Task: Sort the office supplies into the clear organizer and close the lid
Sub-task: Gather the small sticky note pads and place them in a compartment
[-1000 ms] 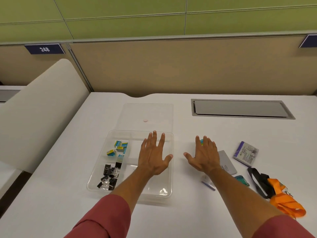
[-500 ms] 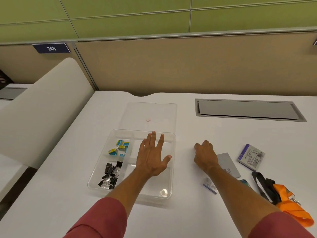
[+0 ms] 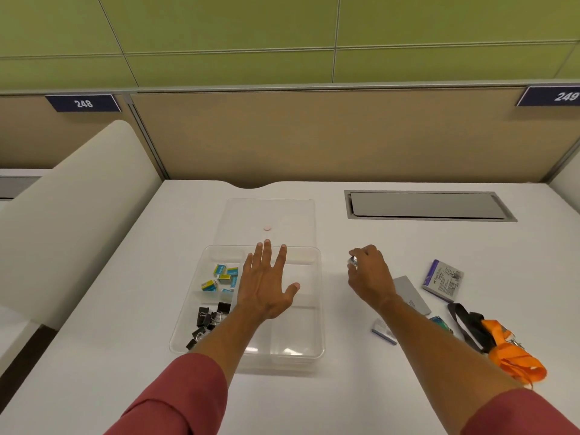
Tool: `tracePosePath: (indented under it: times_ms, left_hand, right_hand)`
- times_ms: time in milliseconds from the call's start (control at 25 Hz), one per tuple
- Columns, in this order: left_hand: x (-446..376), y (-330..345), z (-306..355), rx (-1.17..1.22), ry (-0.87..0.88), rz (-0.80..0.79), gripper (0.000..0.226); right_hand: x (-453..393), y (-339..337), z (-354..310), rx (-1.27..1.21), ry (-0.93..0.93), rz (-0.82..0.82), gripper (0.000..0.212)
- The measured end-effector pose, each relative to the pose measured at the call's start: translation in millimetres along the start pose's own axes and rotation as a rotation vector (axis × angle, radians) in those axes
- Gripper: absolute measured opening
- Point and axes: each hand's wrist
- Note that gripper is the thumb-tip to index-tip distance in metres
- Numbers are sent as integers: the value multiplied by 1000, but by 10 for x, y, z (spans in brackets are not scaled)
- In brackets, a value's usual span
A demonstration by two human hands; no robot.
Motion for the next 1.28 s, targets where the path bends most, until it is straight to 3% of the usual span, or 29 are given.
tracePosePath:
  times_ms: [400, 760, 1040, 1280]
  left_hand:
    - [236, -200, -744, -22, -31, 5, 89]
    - [552, -258, -1543, -81, -29, -9, 91]
    - [631, -290, -1799, -65, -43, 8, 91]
    - [530, -316, -1667, -16, 19, 12, 90]
  right_hand:
    - [330, 208, -1158, -100, -161, 26, 34]
    - [629, 750, -2073, -153, -232, -152, 32]
    - [666, 925, -2267, -134, -233, -246, 54]
    - [750, 754, -2050, 32, -198, -131, 66]
Point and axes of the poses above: each hand's wrist, its own x-axis away from the middle knuckle, its own y-axis out of the palm, z = x × y, and after that the axes turned 14 degrees about z, right-handed
